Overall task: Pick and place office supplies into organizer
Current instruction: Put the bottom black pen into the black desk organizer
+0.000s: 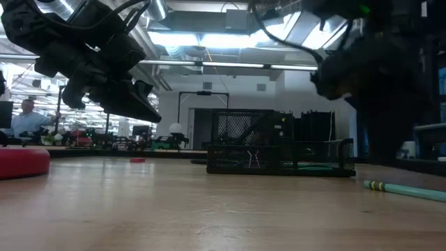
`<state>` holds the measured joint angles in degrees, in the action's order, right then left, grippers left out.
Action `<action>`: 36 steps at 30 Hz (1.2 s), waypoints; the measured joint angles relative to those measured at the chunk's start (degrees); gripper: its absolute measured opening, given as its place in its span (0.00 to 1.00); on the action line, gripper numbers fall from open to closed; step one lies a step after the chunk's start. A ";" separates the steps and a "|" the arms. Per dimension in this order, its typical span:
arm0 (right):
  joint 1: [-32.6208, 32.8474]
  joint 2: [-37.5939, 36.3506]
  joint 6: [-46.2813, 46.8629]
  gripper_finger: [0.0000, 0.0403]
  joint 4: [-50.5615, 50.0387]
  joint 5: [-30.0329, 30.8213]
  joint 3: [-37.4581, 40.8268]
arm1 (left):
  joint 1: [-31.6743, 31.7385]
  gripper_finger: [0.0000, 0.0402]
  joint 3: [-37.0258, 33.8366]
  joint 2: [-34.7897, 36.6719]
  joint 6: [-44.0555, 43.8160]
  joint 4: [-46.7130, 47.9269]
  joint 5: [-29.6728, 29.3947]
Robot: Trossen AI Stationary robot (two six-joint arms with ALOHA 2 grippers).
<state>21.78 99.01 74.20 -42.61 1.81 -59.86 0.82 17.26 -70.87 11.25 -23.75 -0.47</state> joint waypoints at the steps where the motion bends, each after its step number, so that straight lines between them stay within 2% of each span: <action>1: -0.02 -0.01 -0.96 0.14 0.00 0.79 -0.67 | -0.01 0.01 0.00 0.00 0.00 0.00 -0.01; 9: -1.09 -0.11 -10.09 0.14 -0.14 8.61 -7.25 | -0.02 0.01 0.00 0.00 0.00 0.00 -0.01; 20: -6.36 -0.22 -33.28 0.14 0.14 23.68 -19.45 | -0.01 0.01 0.00 0.00 0.00 0.00 0.00; 25: -9.96 -0.32 -45.59 0.14 4.04 24.48 -24.69 | -0.02 0.01 0.00 0.00 0.00 0.00 0.00; 29: -13.10 -0.33 -54.05 0.14 7.94 24.39 -26.00 | -0.02 0.01 0.00 0.00 0.00 0.00 0.00; 36: -18.23 -0.33 -59.40 0.14 8.55 24.24 -26.00 | -0.02 0.01 0.00 0.00 0.00 0.00 0.00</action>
<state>3.55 98.67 14.80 -34.06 26.05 -85.86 0.80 17.26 -70.87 11.25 -23.75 -0.47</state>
